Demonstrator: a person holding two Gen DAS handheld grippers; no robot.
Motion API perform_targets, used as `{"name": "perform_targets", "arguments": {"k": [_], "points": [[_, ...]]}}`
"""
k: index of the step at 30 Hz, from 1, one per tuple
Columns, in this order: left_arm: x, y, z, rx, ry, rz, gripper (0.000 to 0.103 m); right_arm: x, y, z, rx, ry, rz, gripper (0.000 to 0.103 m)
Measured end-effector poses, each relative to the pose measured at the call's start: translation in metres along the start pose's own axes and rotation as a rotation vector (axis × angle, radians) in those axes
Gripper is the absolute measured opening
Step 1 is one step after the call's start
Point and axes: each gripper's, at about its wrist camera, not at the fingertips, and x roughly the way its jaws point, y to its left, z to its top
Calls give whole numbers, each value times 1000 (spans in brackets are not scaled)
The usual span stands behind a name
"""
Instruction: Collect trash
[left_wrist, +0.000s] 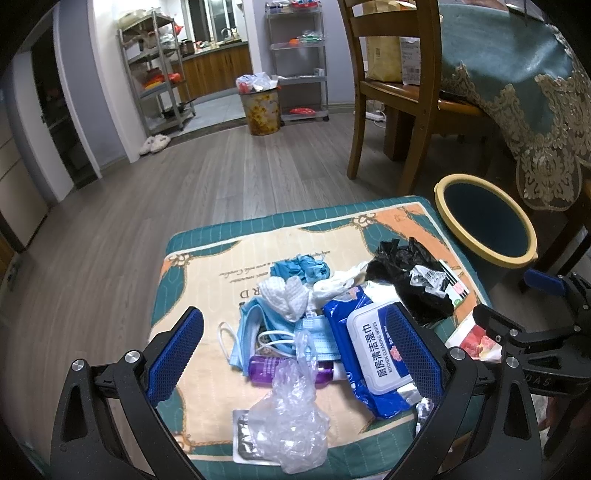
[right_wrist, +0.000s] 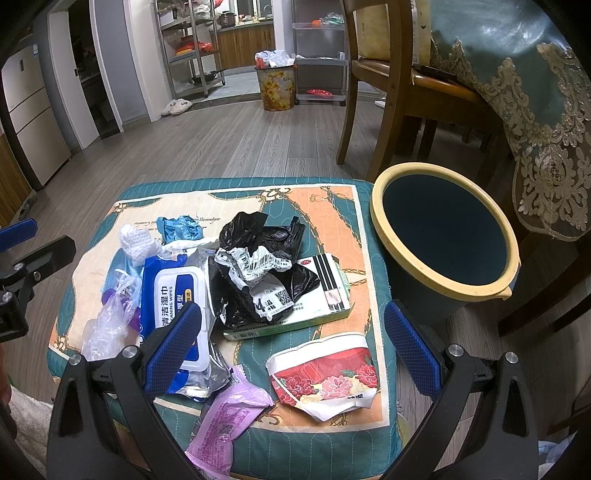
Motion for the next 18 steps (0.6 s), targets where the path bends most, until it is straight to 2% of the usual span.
{"name": "perform_targets", "arguments": {"k": [13, 18], "points": [[2, 0, -2, 8, 1, 0, 98, 0, -1, -1, 0, 4, 0, 97], [1, 4, 0, 6, -21, -1, 98, 4, -1, -3, 0, 12, -2, 97]]}}
